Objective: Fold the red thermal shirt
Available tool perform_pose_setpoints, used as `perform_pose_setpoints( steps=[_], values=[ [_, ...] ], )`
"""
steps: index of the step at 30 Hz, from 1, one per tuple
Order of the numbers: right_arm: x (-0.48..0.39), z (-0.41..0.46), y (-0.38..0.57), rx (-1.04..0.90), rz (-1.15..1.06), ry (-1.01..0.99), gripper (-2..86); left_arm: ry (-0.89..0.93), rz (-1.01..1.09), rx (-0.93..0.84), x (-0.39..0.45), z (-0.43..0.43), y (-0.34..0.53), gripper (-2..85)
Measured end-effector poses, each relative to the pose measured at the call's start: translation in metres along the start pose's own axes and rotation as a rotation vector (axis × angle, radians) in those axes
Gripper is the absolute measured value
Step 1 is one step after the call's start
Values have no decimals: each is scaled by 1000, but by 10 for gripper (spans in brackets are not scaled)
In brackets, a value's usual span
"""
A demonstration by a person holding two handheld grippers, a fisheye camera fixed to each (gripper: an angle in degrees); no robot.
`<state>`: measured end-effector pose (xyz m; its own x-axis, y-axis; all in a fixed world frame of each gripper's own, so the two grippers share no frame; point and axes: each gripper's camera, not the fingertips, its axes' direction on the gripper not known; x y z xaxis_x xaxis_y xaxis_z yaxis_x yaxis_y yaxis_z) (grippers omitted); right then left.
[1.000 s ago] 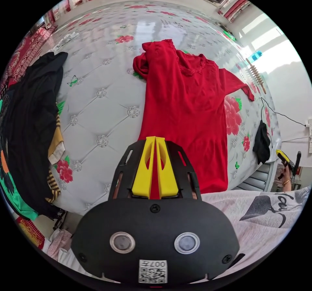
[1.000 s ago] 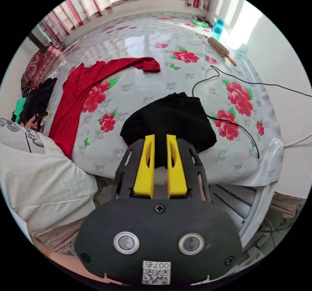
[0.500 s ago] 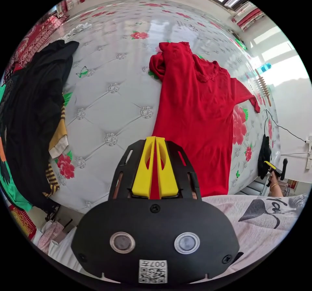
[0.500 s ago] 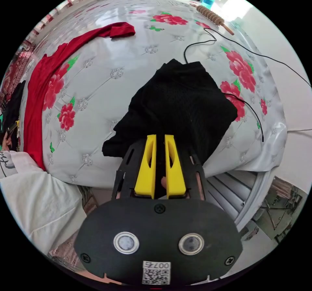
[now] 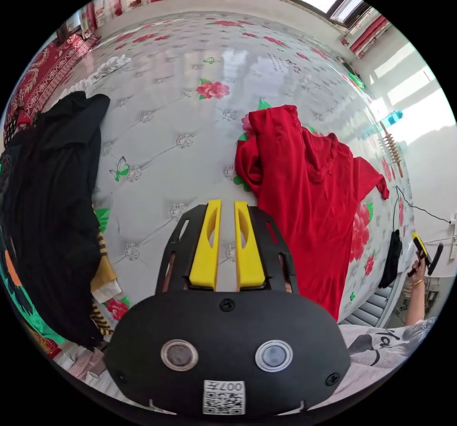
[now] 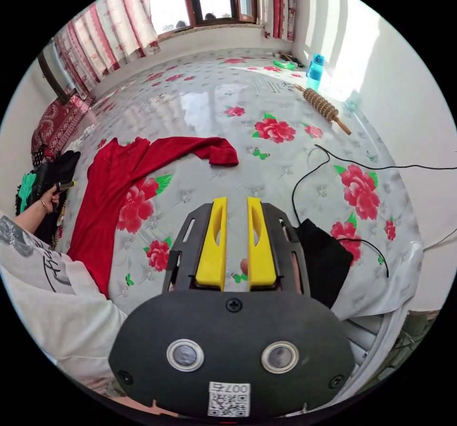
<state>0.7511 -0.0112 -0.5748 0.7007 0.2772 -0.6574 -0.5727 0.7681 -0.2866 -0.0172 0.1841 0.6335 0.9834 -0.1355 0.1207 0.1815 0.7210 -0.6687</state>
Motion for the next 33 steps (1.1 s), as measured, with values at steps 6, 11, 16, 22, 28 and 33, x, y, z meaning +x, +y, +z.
perform_pose_setpoints(
  steps=[6, 11, 16, 22, 28, 33],
  values=[
    [-38, 135, -121, -155, -45, 7, 68, -33, -8, -48, 2, 26, -56, 71],
    [-48, 204, -149, -243, -31, 76, 57, -41, -11, -65, 1, 38, -69, 75],
    [-41, 187, -158, -292, -137, 302, 22, 54, -29, -14, -12, 18, -69, -1],
    [61, 90, -163, -136, 184, 414, 12, 111, -16, 281, -42, -96, -70, -9],
    [59, 103, -106, -191, 302, 343, 17, -2, 53, 357, -30, -140, -58, -10],
    [15, 104, -49, -136, 287, 316, 7, -116, -106, 385, -82, -166, -54, -9]
  ],
)
